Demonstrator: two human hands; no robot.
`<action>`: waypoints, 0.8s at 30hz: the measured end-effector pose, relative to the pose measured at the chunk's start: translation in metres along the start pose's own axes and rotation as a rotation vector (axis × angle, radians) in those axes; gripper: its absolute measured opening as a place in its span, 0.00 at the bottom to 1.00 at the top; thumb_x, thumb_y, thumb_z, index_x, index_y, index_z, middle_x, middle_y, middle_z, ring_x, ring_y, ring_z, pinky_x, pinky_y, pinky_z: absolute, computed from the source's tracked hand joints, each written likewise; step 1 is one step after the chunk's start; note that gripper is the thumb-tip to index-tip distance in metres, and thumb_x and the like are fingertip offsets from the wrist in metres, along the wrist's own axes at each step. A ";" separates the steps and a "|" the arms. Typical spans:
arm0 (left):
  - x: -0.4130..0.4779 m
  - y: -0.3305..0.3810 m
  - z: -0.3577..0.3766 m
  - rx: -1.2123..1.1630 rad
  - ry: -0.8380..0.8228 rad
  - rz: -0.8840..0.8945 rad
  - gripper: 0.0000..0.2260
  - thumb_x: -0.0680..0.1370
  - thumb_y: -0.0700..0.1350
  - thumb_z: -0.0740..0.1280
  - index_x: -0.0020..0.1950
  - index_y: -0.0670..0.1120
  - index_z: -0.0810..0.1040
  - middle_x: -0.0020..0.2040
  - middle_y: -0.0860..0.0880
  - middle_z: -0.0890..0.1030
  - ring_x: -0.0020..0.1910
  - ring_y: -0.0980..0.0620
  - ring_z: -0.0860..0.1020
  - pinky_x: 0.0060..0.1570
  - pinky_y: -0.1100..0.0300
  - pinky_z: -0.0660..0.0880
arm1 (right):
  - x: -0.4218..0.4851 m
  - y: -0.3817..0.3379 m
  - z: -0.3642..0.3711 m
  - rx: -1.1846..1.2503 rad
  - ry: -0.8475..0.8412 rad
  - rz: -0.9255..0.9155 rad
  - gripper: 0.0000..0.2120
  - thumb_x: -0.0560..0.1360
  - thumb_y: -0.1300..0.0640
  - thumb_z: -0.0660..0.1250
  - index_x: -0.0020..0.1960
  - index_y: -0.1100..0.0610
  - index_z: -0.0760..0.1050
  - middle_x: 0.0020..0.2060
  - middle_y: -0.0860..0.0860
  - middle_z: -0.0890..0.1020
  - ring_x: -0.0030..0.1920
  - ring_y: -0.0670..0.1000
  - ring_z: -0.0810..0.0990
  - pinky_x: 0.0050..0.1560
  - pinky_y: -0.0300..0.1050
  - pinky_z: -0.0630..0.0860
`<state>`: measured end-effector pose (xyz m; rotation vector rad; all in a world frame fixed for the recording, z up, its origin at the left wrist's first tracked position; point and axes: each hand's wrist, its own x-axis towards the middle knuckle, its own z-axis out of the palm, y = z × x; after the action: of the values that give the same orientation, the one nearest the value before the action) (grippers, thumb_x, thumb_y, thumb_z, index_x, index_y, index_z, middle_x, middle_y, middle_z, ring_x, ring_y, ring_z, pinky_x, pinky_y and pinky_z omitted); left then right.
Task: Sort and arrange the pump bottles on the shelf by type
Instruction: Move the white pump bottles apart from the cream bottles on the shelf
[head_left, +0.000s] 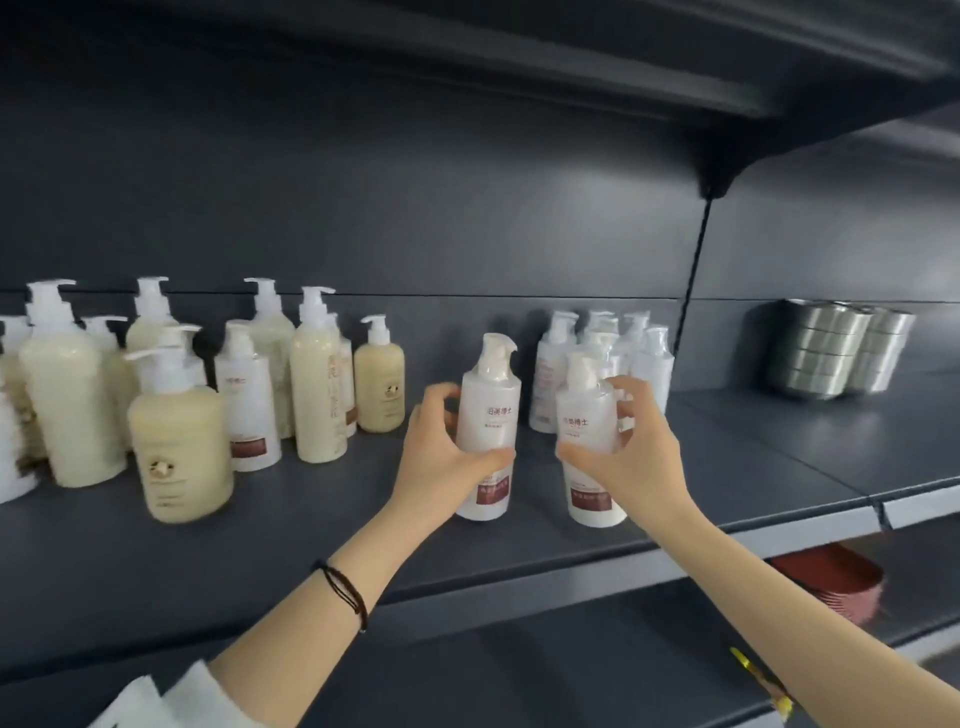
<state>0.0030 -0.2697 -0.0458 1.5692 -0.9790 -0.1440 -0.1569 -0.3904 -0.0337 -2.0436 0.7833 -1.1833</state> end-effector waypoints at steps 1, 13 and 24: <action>0.005 0.002 0.016 -0.004 0.011 -0.005 0.33 0.63 0.46 0.79 0.60 0.59 0.64 0.57 0.51 0.74 0.53 0.55 0.76 0.51 0.56 0.76 | 0.010 0.011 -0.008 -0.004 0.007 0.001 0.35 0.63 0.54 0.79 0.61 0.38 0.61 0.50 0.44 0.74 0.49 0.47 0.76 0.44 0.44 0.75; 0.041 0.005 0.130 -0.020 -0.002 -0.006 0.33 0.61 0.50 0.80 0.57 0.58 0.62 0.56 0.51 0.73 0.53 0.54 0.76 0.48 0.58 0.78 | 0.089 0.102 -0.045 0.066 0.084 0.056 0.33 0.64 0.53 0.79 0.59 0.43 0.61 0.53 0.48 0.74 0.49 0.47 0.76 0.43 0.45 0.75; 0.054 0.006 0.128 0.159 -0.196 -0.021 0.32 0.64 0.59 0.77 0.57 0.58 0.60 0.54 0.56 0.72 0.51 0.58 0.76 0.50 0.56 0.77 | 0.115 0.109 -0.046 0.072 -0.072 0.100 0.35 0.66 0.55 0.77 0.65 0.50 0.60 0.57 0.50 0.74 0.51 0.49 0.77 0.45 0.46 0.76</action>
<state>-0.0418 -0.4015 -0.0528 1.7351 -1.1491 -0.2436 -0.1694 -0.5547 -0.0415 -1.9535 0.7875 -1.0613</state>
